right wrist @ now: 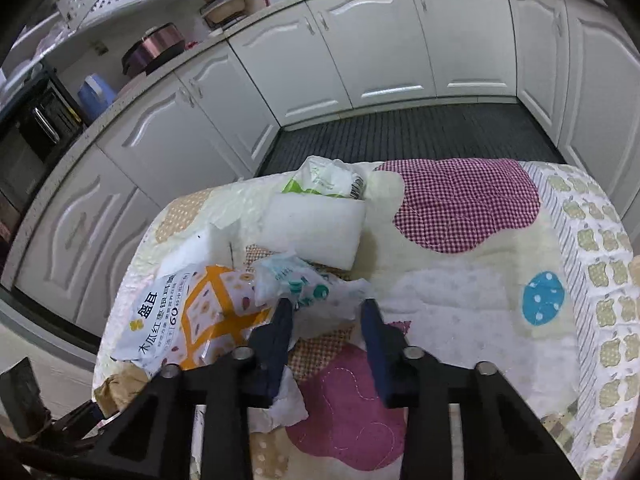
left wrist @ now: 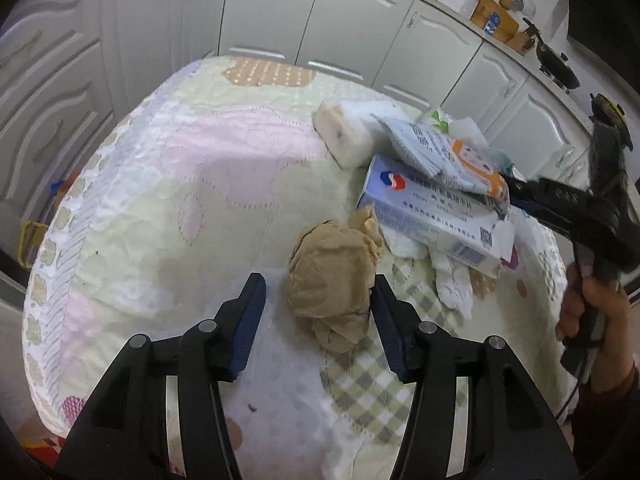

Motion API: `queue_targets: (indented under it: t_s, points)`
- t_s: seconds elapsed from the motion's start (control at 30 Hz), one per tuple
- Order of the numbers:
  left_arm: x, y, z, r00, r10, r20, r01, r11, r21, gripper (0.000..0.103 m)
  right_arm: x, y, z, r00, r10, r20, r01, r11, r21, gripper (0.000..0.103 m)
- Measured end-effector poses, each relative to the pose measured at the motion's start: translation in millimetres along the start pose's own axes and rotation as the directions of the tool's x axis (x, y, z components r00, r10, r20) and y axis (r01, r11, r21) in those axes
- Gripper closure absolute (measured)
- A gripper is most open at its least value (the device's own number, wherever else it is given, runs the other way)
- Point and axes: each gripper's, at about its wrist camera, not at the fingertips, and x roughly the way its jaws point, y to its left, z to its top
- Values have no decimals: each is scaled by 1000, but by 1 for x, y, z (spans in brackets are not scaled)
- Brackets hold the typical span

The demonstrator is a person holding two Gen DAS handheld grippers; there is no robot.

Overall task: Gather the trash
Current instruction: 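Grasp the crumpled brown paper with the left tool while the right tool grasps the tissue packet, then carry the brown paper and tissue packet over the beige bin with both tools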

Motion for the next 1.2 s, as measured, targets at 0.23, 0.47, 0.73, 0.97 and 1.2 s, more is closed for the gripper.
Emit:
queue_targets:
  t_s: [0.23, 0.47, 0.73, 0.97, 1.2]
  points:
    - [5, -5, 5, 1000, -10, 8, 10, 1000, 12, 64, -41, -11, -16, 999, 5, 45, -4, 1000, -12, 83]
    - [-12, -4, -3, 999, -44, 7, 44, 999, 24, 81, -72, -22, -51, 1000, 0, 23, 0, 999, -35, 83]
    - [-45, -25, -12, 996, -78, 31, 75, 993, 88, 81, -92, -29, -86, 999, 31, 13, -31, 1000, -3, 83]
    - [-51, -76, -19, 990, -136, 28, 130, 976, 174, 81, -118, -31, -97, 998, 30, 53, -31, 1000, 6, 83]
    - [-48, -138, -20, 979, -203, 14, 192, 944, 267, 81, -150, -52, -104, 995, -3, 103, -2, 999, 40, 83]
